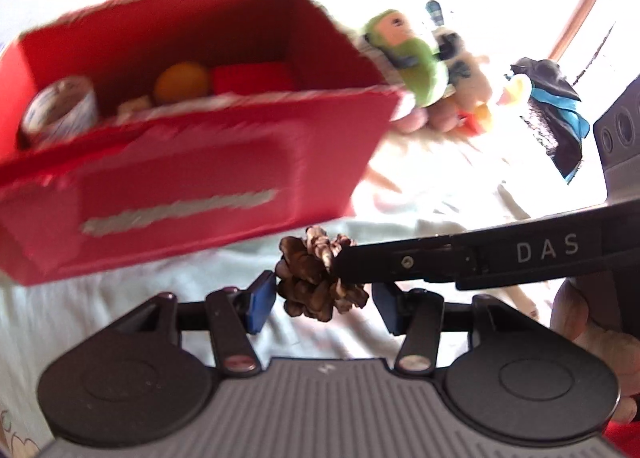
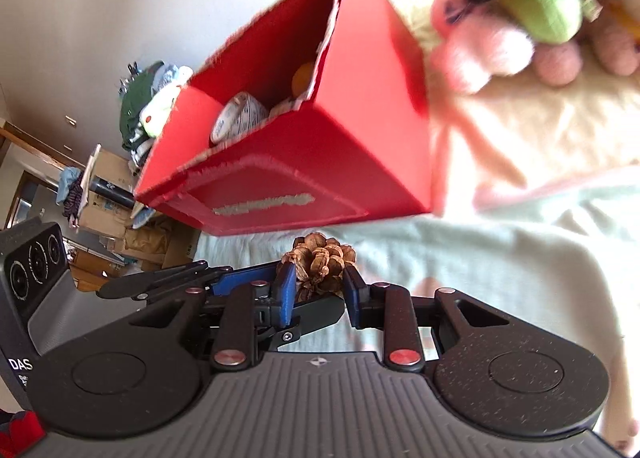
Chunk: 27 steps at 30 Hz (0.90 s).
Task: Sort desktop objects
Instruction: 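Lift the pinecone with the right gripper and carry it over the box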
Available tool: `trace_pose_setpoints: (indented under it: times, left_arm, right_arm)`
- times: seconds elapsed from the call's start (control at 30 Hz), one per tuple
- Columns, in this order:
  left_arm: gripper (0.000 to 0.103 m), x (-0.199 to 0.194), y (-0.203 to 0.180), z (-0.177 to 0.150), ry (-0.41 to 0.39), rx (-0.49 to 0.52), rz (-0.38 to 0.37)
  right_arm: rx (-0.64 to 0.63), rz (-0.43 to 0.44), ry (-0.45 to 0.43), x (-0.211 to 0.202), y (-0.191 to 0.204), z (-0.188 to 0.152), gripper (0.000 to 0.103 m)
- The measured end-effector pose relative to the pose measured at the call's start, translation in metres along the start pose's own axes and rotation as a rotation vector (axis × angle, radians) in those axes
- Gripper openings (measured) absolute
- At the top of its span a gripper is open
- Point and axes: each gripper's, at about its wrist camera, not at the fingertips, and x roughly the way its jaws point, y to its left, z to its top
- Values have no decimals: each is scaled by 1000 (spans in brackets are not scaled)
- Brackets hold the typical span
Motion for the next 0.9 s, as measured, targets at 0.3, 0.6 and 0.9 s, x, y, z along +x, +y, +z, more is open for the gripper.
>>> trace_pose_setpoints:
  times: [0.3,0.6,0.9]
  left_arm:
    - [54,-48,-59,54,-153,137,-5]
    - [55,-116,-39,114,-308,207,117]
    - [55,-182,30,152,-388,240,246]
  right_arm:
    - [-60,74,-168,-76,12,28,27]
    - [-216,169,-353,-79,80,77,27]
    - [-294,248,-423,-39,165,125,27]
